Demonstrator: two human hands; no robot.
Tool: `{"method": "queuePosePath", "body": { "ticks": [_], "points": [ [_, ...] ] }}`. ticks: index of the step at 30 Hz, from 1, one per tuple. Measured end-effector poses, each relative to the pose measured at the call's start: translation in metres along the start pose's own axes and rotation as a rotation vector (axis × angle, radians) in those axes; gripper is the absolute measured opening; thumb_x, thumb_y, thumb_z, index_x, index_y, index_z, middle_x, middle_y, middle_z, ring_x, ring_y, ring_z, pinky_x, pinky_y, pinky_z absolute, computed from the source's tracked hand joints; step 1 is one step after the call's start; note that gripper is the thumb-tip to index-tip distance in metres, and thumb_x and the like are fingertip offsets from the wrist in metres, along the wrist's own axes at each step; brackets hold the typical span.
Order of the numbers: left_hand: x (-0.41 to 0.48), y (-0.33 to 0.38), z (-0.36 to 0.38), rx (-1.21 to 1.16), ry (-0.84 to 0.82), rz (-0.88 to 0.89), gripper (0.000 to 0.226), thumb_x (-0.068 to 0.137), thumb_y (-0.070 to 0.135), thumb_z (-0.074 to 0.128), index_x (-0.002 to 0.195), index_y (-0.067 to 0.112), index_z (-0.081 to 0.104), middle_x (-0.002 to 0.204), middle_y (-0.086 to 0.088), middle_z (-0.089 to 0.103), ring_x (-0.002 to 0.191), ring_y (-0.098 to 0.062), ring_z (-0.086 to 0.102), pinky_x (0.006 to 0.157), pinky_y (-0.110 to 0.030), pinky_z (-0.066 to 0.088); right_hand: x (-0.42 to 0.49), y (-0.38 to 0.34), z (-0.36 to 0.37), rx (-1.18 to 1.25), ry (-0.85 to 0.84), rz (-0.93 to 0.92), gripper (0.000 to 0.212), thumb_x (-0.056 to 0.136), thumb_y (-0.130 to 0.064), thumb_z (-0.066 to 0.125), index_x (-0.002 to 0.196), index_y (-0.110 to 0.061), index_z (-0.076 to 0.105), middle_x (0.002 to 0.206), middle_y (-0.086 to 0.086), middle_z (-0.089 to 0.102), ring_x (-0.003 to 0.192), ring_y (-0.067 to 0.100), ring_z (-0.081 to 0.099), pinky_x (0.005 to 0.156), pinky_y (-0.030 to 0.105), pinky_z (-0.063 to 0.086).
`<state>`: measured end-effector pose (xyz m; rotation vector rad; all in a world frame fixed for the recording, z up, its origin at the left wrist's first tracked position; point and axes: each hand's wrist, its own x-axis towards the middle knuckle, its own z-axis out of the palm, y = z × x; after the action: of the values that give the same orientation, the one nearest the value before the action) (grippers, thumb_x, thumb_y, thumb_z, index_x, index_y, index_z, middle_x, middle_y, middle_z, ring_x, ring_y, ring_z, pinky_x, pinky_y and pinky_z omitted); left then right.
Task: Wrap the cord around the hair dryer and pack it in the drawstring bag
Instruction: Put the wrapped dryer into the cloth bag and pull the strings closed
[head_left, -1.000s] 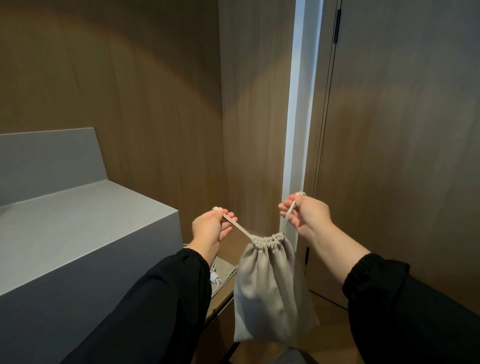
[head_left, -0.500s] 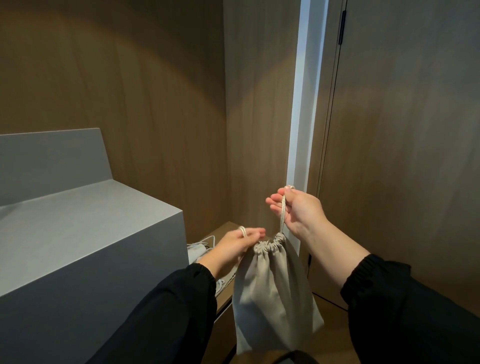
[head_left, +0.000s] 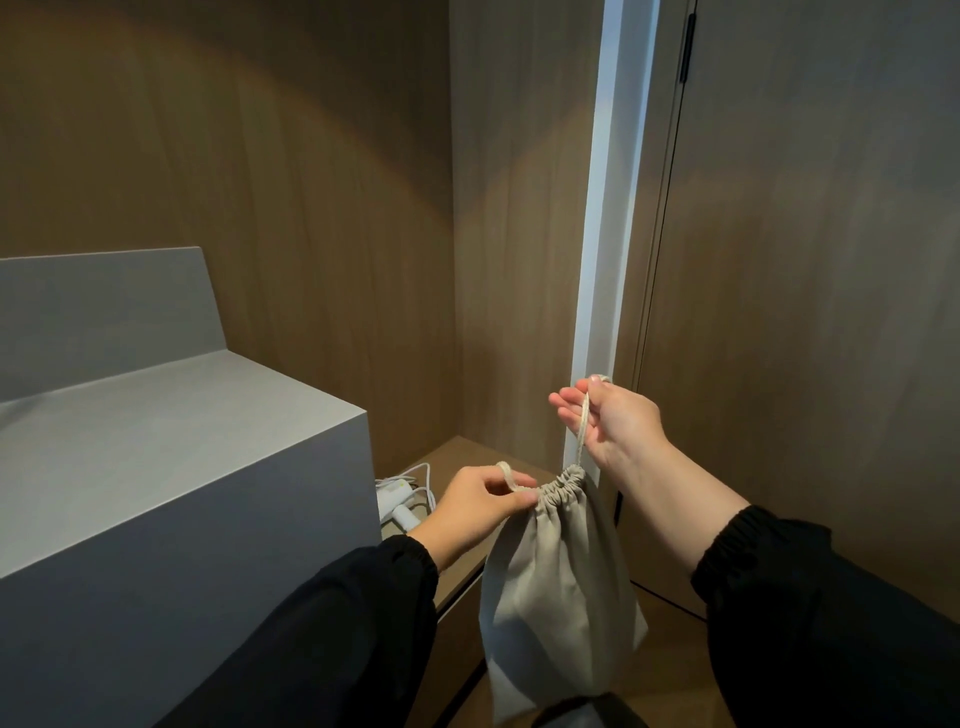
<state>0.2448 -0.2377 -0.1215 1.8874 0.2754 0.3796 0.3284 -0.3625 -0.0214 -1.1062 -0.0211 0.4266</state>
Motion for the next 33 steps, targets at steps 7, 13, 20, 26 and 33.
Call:
{"method": "queuePosePath", "body": {
  "ticks": [7, 13, 20, 26, 33],
  "points": [
    [0.009, 0.0, 0.01, 0.018, 0.28, 0.048, 0.022, 0.08, 0.008, 0.071, 0.058, 0.014, 0.071, 0.061, -0.009, 0.065, 0.062, -0.014, 0.059, 0.075, -0.045, 0.053, 0.003, 0.0, -0.009, 0.039, -0.018, -0.003, 0.018, 0.1, -0.012, 0.048, 0.09, 0.0, 0.058, 0.087, 0.017, 0.067, 0.074, 0.023, 0.071, 0.055, 0.022, 0.058],
    [0.021, 0.025, 0.007, -0.096, 0.361, 0.128, 0.028, 0.088, 0.012, 0.065, 0.062, 0.0, 0.066, 0.06, -0.013, 0.066, 0.055, -0.017, 0.053, 0.062, -0.036, 0.048, 0.013, -0.006, -0.018, 0.005, -0.096, -0.144, 0.023, 0.099, -0.014, 0.05, 0.106, 0.005, 0.06, 0.094, 0.02, 0.069, 0.084, 0.025, 0.072, 0.071, 0.027, 0.06],
    [0.028, 0.039, -0.005, -0.106, 0.393, 0.123, 0.031, 0.089, 0.013, 0.064, 0.061, -0.001, 0.064, 0.049, 0.003, 0.063, 0.062, -0.022, 0.06, 0.065, -0.03, 0.044, 0.037, 0.033, -0.055, -0.189, -0.335, 0.135, 0.066, 0.1, -0.053, 0.024, 0.126, -0.002, 0.057, 0.13, 0.017, 0.056, 0.126, 0.028, 0.047, 0.106, 0.043, 0.035],
    [0.025, 0.037, -0.013, -0.036, 0.461, 0.104, 0.032, 0.089, 0.016, 0.064, 0.063, -0.003, 0.066, 0.063, -0.012, 0.07, 0.056, -0.015, 0.053, 0.064, -0.029, 0.044, 0.008, 0.067, -0.063, -0.358, -0.383, -0.042, 0.032, 0.097, -0.033, 0.049, 0.097, -0.014, 0.074, 0.103, 0.009, 0.073, 0.106, 0.024, 0.063, 0.093, 0.035, 0.047],
    [0.022, 0.031, -0.01, 0.027, 0.499, 0.069, 0.032, 0.095, 0.02, 0.054, 0.072, 0.006, 0.07, 0.063, -0.007, 0.071, 0.055, -0.016, 0.058, 0.074, -0.033, 0.05, -0.004, 0.058, -0.04, -0.541, -0.156, -0.395, 0.031, 0.095, -0.013, 0.055, 0.072, -0.018, 0.076, 0.084, 0.002, 0.075, 0.092, 0.018, 0.067, 0.092, 0.033, 0.049]
  ]
}}
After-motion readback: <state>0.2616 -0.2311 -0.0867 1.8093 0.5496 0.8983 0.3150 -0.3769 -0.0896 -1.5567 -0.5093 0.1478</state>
